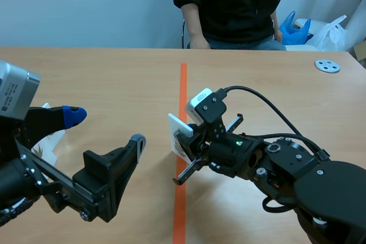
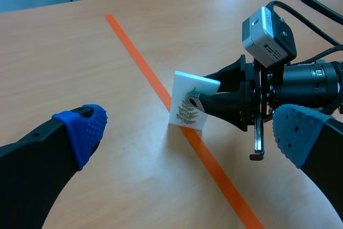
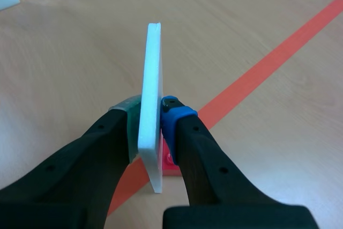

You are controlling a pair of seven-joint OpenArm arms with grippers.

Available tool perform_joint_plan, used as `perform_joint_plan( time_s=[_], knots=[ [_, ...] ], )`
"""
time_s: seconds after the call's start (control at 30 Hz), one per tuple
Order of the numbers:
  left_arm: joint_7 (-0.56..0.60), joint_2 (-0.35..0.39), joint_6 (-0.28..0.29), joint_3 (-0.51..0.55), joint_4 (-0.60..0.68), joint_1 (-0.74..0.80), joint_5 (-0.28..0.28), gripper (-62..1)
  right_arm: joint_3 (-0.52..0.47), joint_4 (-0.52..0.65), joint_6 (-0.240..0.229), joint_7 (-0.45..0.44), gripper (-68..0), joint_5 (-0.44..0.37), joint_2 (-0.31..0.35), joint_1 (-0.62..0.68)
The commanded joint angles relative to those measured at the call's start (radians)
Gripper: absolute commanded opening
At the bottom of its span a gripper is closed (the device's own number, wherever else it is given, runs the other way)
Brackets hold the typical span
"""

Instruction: Sort the leaf by its shape. The table is split by an orange tape line. A compound leaf with several leaflets goes to the left side, a simple leaf with one blade goes to the right side. Return to the home posture when a red brick is placed on the table.

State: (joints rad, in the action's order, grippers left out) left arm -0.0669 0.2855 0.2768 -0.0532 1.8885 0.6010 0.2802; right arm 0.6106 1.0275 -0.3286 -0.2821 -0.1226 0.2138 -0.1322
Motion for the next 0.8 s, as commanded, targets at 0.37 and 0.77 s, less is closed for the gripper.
perform_joint_plan(
  time_s=[0.37,0.77],
  knots=[
    [0.017,-0.002,-0.002,0.004,0.004,0.0,0.006,1.4,-0.093,0.129,-0.092,-0.027,-66.0,-0.094,0.1,0.031],
    [-0.006,-0.002,-0.002,0.004,0.004,0.0,0.006,1.4,-0.477,0.286,-0.209,0.051,-66.0,-0.336,0.181,0.188]
  ],
)
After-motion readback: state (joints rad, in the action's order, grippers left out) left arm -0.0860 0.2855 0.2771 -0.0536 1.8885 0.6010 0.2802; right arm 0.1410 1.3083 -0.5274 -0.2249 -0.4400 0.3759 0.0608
